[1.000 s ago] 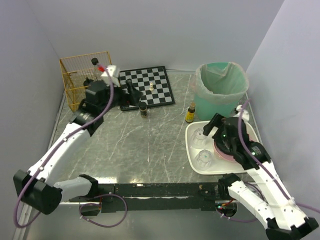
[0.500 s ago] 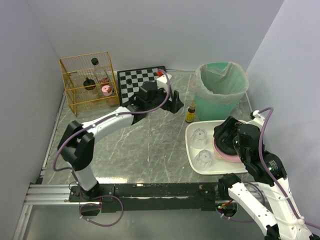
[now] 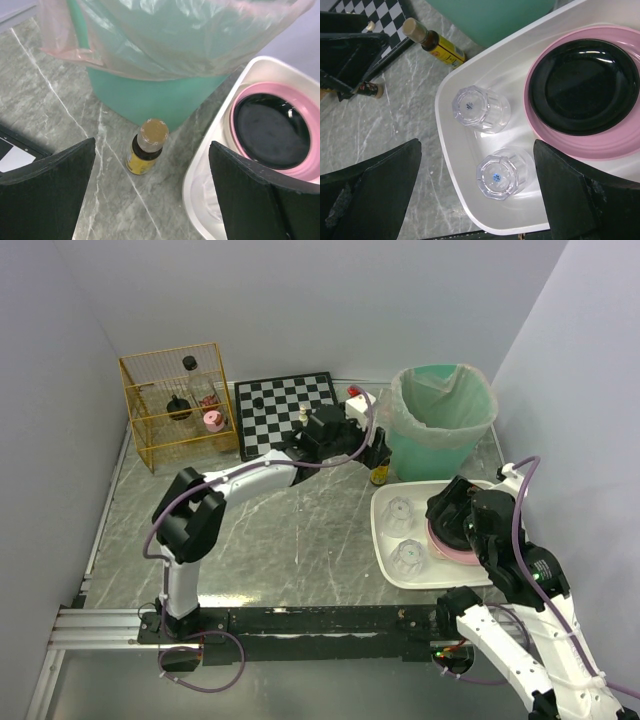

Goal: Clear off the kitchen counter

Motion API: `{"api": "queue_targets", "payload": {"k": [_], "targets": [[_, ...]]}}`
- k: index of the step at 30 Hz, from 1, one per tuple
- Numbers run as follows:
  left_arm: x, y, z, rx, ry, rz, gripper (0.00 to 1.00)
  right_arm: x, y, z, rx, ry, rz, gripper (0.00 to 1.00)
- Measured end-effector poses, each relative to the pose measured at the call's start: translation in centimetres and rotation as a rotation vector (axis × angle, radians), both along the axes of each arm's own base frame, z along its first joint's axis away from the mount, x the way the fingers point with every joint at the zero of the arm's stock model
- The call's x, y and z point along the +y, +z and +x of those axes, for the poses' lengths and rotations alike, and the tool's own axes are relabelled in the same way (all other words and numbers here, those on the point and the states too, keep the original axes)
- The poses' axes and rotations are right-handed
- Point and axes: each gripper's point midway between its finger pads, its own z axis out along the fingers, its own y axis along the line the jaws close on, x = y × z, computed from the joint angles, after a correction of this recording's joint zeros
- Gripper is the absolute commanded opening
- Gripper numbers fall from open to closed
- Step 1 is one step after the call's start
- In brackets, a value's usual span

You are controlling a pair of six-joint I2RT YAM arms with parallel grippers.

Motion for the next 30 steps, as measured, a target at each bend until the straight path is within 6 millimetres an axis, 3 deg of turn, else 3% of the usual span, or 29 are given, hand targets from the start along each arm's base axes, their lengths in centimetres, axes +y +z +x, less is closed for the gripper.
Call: {"api": "queue_targets", "payload": {"k": [9,19,30], "targets": [[-1.9,-4.1,0.1,0.000,-0.011,0.082,0.99,0.0,-0.5,0.0,0.013,0.002,-0.003,1.00],[-2.9,-6.6,1.1,-0.011,0.018,0.158,0.99,0.2,-0.6,-0.1,0.017,0.014,0.000,1.00],[-3.2,-9.7,0.9,-0.005,0.028,0.254,0.74,0.6,-0.7,0.1,0.015,0.036,0.005,1.00]]}}
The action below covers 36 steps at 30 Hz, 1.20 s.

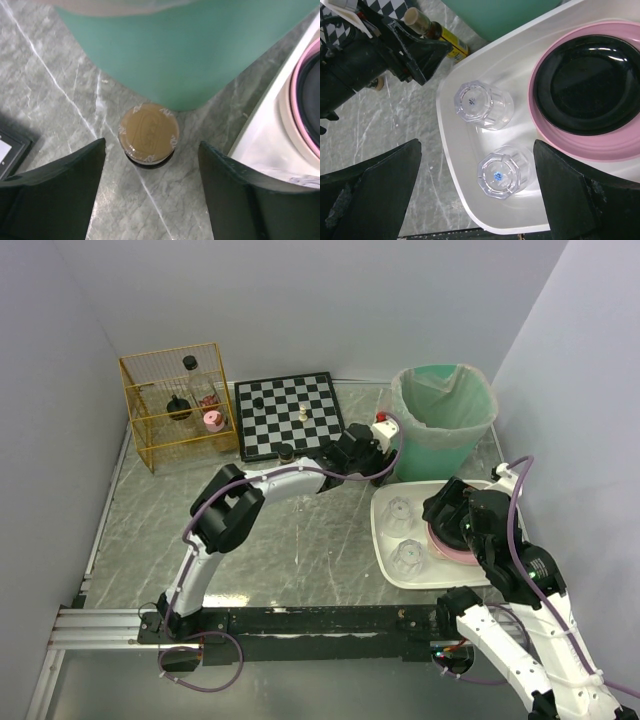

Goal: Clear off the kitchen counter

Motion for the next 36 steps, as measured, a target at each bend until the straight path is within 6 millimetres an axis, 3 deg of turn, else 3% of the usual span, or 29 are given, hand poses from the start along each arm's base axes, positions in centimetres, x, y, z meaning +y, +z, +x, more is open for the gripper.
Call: {"api": "queue_targets", "payload": {"k": [4,13,22,26,31,36], "targets": [[0.1,-0.6,0.1,0.003,0.008,0.013,0.67,0.0,-0.3,0.0,0.007,0.004,-0.003,1.00],[0.0,-1.3,0.3,0.007,0.014,0.015,0.63,0.1,-0.3,0.1,0.003,0.010,-0.007,1.00],[-0.5,-1.4,0.5,0.007,0.014,0.009,0.49,0.0,-0.5,0.1,0.008,0.012,-0.014,1.00],[-0.7,-1.2,0.6,0.005,0.015,-0.002,0.33,0.0,-0.9,0.1,0.018,0.014,-0.017,1.00],[-0.7,-1.2,0.5,0.015,0.021,-0.010,0.01,0.0,-0.9,0.1,0.018,0.014,-0.021,1.00],[-0.5,-1.2,0.5,0.021,0.035,-0.021,0.01,-0.1,-0.9,0.1,0.018,0.015,-0.024,1.00]]}}
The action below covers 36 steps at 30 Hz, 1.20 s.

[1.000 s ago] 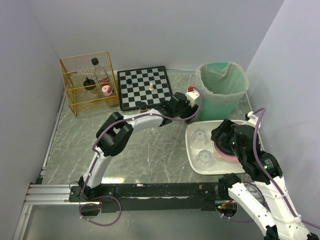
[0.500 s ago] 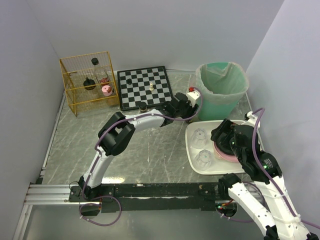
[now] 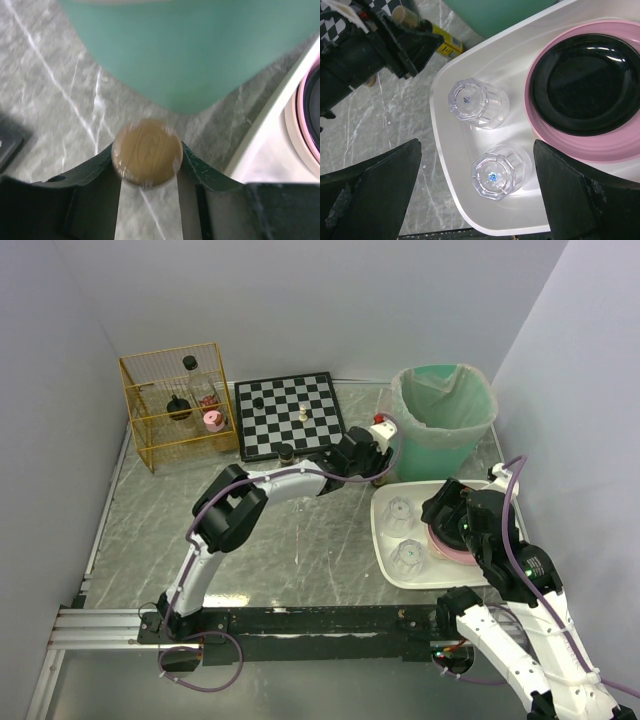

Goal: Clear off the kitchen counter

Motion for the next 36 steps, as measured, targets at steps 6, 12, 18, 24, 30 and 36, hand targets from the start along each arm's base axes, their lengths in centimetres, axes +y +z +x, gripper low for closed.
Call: {"api": "queue_targets", "payload": {"k": [6,12,18,24,30,36], "targets": [[3.1,0.5,-2.6,0.054,0.020,0.047,0.01,0.1,-0.1,0.1,-0.001,0.006,-0.003,1.00],[9.0,5.8,-6.1,0.069,0.083,0.033,0.01,0.6,-0.5,0.4,0.003,0.026,0.005,1.00],[17.9,19.4,-5.1,-0.077,0.251,-0.151,0.01,1.2,-0.9,0.8,0.010,0.047,0.021,1.00],[36.0,30.4,-3.8,-0.312,0.685,-0.286,0.01,1.8,-1.0,1.1,0.008,0.069,0.036,1.00],[46.7,28.9,-2.5,-0.291,1.038,-0.243,0.00,2.6,-1.6,1.6,0.029,0.101,0.044,1.00],[49.9,18.0,1.7,-0.053,1.181,-0.126,0.01,2.9,-1.6,1.7,0.030,0.122,0.042,1.00]]}}
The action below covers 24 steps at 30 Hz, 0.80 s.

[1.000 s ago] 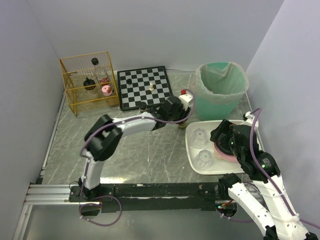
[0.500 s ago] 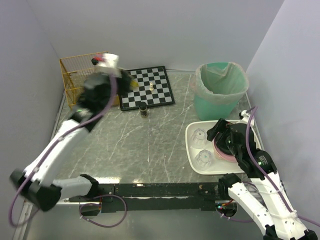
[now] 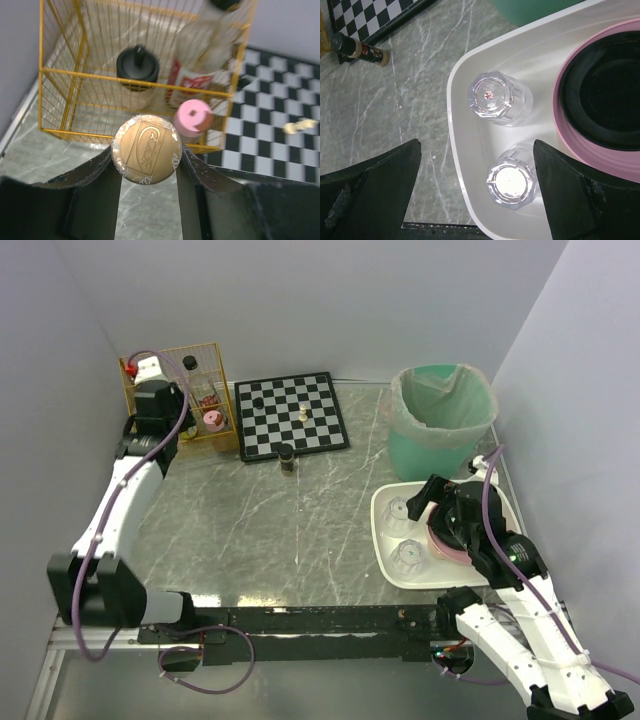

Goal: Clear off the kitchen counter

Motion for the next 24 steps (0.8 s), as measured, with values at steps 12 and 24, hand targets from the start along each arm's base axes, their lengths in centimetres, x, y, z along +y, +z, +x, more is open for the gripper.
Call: {"api": "queue_targets", "payload": {"k": [12,24], "targets": [[1.0,-3.6,5.0,0.008,0.043,0.012,0.01,-0.1,0.2,-0.3,-0.017,0.000,0.007,1.00],[1.7,-7.9,7.9,0.062,0.053,0.072,0.01,-0.1,-0.3,-0.1,0.008,-0.004,-0.003,1.00]]}}
